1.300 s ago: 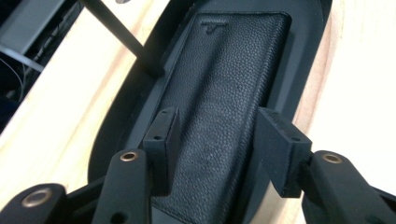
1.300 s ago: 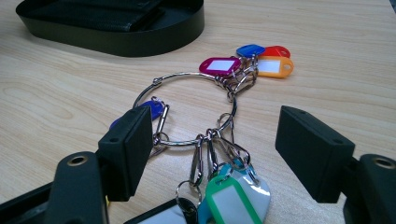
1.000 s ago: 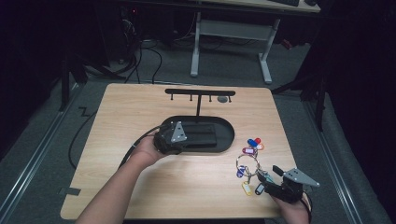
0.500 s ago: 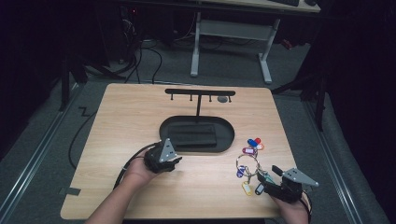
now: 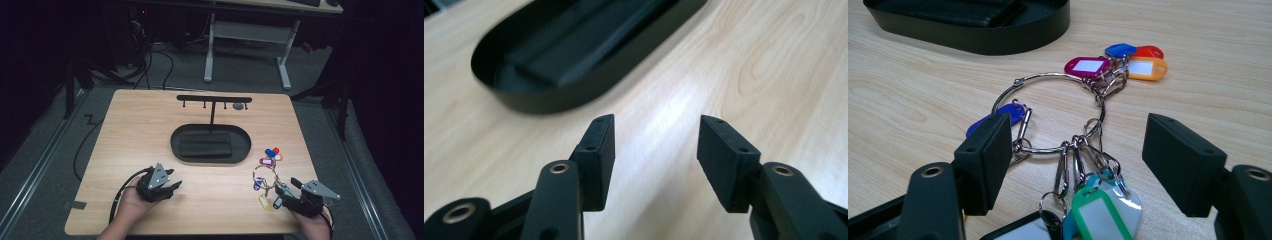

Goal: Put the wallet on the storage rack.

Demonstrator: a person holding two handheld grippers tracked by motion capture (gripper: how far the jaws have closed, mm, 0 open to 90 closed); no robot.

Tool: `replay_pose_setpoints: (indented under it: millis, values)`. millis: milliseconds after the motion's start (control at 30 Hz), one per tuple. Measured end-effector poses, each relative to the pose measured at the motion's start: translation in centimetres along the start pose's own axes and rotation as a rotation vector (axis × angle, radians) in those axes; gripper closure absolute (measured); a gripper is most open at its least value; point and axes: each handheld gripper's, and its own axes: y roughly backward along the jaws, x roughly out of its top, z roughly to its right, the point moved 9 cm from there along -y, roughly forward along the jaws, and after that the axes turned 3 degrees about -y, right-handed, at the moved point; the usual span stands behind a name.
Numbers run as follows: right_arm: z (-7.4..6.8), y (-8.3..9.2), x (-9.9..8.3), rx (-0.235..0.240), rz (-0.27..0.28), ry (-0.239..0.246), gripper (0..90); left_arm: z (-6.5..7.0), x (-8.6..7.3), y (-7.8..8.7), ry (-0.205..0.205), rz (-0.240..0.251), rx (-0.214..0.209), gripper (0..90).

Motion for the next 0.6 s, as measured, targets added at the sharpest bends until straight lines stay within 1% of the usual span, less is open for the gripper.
replay_pose_setpoints:
  millis: [33,100,133,167,200,233,267,300,333,367,400,433,467,500,533,600]
  values:
    - [0.0,0.0,0.0,0.001,0.0,0.0,28.5,0.1,-0.4,0.3,0.017,-0.004,-0.003,49.4]
    - [0.0,0.0,-0.1,0.001,-0.003,-0.003,28.5,0.5,-1.1,1.1,0.055,0.005,-0.014,49.1]
    - [0.0,0.0,-0.1,0.0,-0.003,-0.004,28.5,0.7,-1.4,1.5,0.072,0.017,-0.005,48.9]
    - [0.0,0.0,-0.1,0.0,-0.003,-0.006,28.5,0.9,-1.7,2.1,0.094,0.033,-0.007,48.5]
    - [0.1,0.0,-0.1,-0.001,-0.005,-0.007,28.5,1.2,-1.9,2.6,0.114,0.05,-0.02,47.7]
    - [0.1,0.0,-0.2,-0.003,-0.007,-0.007,28.5,1.5,-2.2,2.8,0.122,0.055,-0.029,47.6]
    - [0.1,0.0,-0.2,-0.003,-0.008,-0.007,28.5,1.8,-2.6,3.2,0.126,0.052,-0.031,47.3]
    - [0.1,0.0,-0.2,-0.003,-0.011,-0.006,28.5,2.1,-3.1,3.5,0.141,0.046,-0.035,46.5]
    - [0.0,0.0,-0.2,-0.004,-0.013,-0.008,28.5,2.3,-3.4,3.7,0.159,0.047,-0.052,46.5]
    - [0.0,0.0,-0.2,-0.003,-0.014,-0.008,28.5,2.5,-3.8,3.9,0.189,0.053,-0.07,46.6]
    - [-0.1,0.0,-0.2,-0.002,-0.017,-0.01,28.5,2.5,-4.0,4.0,0.199,0.053,-0.072,46.9]
    - [-0.2,0.0,-0.2,0.0,-0.016,-0.006,28.5,2.4,-4.1,4.1,0.197,0.056,-0.063,46.1]
    - [-0.4,0.0,-0.2,0.001,-0.017,0.001,28.4,2.2,-4.2,4.2,0.192,0.055,-0.044,43.9]
    - [-0.5,-0.1,-0.2,0.001,-0.018,0.007,28.4,2.0,-4.3,4.3,0.195,0.054,-0.032,42.6]
    - [-0.5,-0.1,-0.2,0.0,-0.02,0.009,28.3,1.6,-4.2,4.3,0.211,0.065,-0.022,41.2]
    - [-0.7,-0.1,-0.3,0.003,-0.024,0.013,28.4,1.3,-4.1,4.5,0.232,0.077,-0.022,38.6]
